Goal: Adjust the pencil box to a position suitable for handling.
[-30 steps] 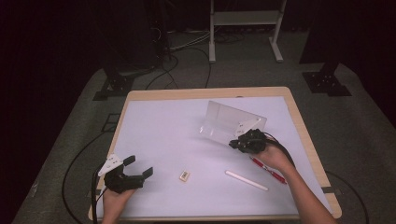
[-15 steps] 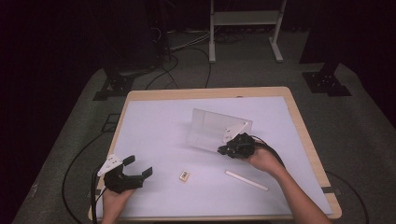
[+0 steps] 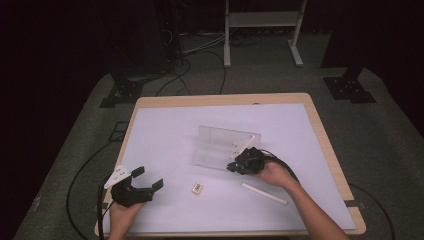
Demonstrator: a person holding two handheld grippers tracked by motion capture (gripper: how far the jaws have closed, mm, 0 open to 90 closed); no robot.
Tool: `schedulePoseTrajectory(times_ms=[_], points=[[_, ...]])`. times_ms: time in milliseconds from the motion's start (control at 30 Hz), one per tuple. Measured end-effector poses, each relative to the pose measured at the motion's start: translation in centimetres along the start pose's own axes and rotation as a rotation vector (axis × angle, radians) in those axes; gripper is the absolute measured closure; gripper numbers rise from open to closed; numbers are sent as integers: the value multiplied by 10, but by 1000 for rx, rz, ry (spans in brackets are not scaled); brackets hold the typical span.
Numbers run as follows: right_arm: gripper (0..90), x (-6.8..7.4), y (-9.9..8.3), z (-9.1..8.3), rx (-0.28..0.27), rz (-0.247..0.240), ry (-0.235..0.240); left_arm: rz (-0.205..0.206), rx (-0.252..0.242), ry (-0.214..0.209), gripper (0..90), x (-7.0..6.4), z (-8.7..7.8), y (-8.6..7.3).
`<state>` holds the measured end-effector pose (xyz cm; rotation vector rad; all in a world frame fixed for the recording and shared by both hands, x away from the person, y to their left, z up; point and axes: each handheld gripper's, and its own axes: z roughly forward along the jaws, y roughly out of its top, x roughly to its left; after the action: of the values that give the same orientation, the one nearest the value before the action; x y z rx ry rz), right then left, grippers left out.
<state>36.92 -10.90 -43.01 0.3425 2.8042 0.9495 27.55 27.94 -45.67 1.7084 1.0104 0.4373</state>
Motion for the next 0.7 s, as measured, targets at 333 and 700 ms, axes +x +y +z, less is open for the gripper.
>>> schedulePoseTrajectory(times_ms=[333,700], points=[[857,-5,-5,14,22,23,23,-4,-4,-1,30,0,0,0],[857,-10,-10,20,3,61,54,-3,-6,-5,30,0,0,0]])
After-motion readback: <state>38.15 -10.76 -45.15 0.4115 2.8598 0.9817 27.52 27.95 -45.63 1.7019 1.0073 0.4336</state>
